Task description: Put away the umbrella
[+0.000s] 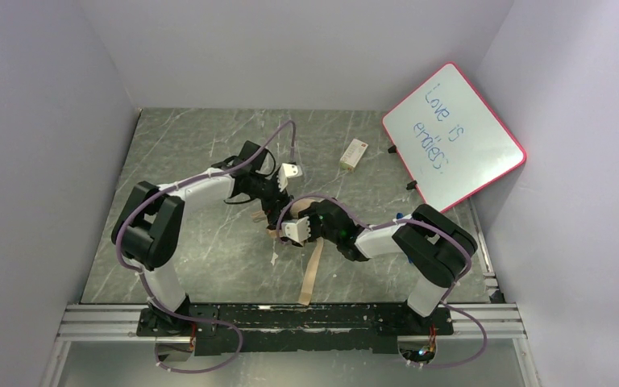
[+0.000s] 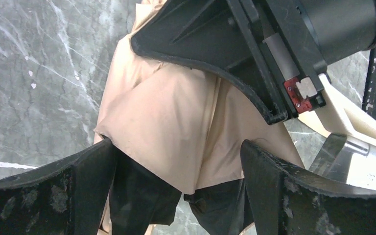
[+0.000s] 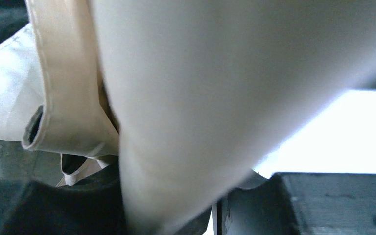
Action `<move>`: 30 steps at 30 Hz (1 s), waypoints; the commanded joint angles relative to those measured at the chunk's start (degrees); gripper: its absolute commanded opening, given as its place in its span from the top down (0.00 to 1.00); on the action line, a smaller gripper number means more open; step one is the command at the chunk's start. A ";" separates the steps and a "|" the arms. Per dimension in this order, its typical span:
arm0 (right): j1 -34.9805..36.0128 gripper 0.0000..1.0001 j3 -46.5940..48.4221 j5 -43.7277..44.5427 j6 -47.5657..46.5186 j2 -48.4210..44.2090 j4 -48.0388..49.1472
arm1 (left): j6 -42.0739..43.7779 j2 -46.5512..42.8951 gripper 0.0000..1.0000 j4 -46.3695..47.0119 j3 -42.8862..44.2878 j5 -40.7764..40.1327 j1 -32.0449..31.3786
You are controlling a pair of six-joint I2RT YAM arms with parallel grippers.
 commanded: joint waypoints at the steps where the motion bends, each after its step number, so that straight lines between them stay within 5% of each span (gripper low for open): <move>1: 0.46 0.94 -1.89 -0.62 1.06 2.76 -9.80 | 3.75 0.40 0.03 -0.95 -1.90 1.83 -0.08; 10: 0.49 0.94 -2.01 -0.69 1.47 2.40 -9.58 | 4.56 7.63 0.03 -1.22 1.13 -4.65 -1.72; 18: 0.59 0.94 -1.89 -1.12 1.47 2.37 -9.34 | 7.71 9.04 0.13 -0.33 -0.66 -12.91 -3.31; 24: 0.62 0.94 -2.12 -1.41 1.81 2.01 -8.94 | 10.64 8.92 0.26 -2.12 -1.40 -17.62 -6.13; 30: 0.64 0.92 -1.99 -2.66 3.10 0.55 -8.91 | 11.77 8.26 0.56 -0.84 -2.87 -21.83 -7.95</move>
